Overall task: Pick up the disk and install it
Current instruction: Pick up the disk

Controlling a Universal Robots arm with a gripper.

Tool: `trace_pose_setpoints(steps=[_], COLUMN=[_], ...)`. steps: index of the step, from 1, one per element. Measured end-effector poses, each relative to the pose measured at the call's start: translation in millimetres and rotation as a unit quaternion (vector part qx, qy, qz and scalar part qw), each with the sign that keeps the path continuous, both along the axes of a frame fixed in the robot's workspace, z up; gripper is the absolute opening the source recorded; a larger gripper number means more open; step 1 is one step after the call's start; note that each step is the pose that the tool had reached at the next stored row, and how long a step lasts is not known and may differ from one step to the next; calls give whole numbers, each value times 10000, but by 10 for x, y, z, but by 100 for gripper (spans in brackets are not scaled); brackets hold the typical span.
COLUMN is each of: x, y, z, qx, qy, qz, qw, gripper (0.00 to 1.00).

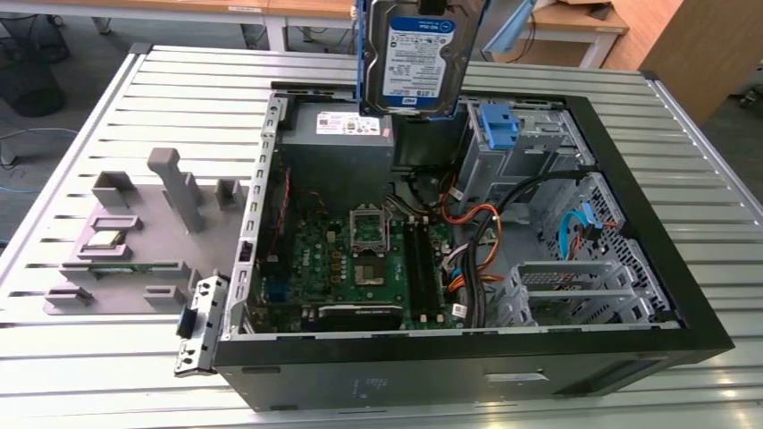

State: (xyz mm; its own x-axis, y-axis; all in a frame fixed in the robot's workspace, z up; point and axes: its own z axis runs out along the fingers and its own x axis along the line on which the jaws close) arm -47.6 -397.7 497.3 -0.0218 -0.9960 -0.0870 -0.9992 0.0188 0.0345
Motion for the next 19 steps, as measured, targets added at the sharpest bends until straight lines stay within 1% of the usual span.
trace_pose_setpoints(steps=[14, 17, 19], x=[0, 0, 0], y=[-69, -96, -125], z=[0, 0, 0], qx=[0, 0, 0], qy=[0, 0, 0], qz=[0, -1, -1], qw=[10000, 10000, 10000], gripper=[35, 35, 35])
